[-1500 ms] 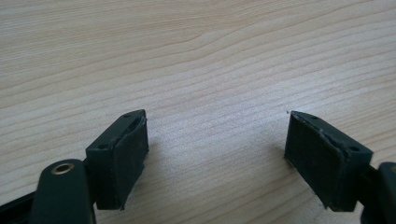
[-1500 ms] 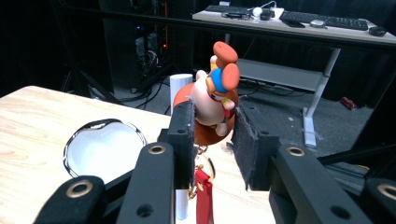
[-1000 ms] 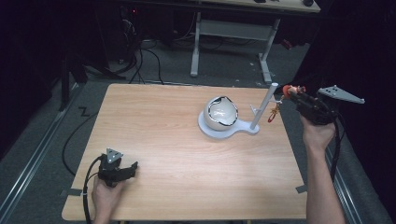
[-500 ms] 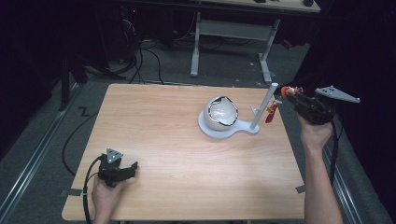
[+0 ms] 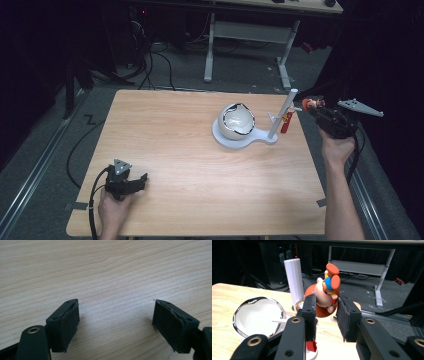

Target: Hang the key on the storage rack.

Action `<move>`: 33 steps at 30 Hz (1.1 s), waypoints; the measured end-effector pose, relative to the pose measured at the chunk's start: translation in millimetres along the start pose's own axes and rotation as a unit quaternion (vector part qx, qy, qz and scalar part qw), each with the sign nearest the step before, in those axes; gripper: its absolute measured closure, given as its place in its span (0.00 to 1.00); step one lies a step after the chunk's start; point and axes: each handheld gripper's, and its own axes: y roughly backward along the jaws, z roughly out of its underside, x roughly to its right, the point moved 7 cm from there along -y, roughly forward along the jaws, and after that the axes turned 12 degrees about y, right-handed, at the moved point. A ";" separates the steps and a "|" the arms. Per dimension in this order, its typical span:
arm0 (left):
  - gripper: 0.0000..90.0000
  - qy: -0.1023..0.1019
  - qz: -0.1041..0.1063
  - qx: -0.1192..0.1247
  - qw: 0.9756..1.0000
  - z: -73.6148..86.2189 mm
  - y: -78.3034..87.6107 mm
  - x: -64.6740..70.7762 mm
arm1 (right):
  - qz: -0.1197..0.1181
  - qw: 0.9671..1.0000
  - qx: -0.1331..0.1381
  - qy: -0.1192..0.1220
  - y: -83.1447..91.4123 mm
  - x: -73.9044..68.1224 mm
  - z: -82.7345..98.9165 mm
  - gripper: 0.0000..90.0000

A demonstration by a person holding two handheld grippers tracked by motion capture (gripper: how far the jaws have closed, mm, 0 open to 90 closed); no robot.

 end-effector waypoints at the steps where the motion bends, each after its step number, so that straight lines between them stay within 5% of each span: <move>1: 0.24 0.000 0.000 0.000 1.000 0.0 0.0 0.0 | 0.001 1.000 -0.001 -0.002 -0.2 0.6 2.1 0.78; 13: 0.24 0.000 0.000 0.000 1.000 0.0 0.0 0.0 | 0.002 1.000 -0.017 -0.012 -4.4 -0.6 28.3 0.77; 33: 0.24 0.000 0.000 0.000 1.000 0.0 0.0 0.0 | -0.014 0.999 -0.044 -0.012 -29.4 -26.4 63.5 0.77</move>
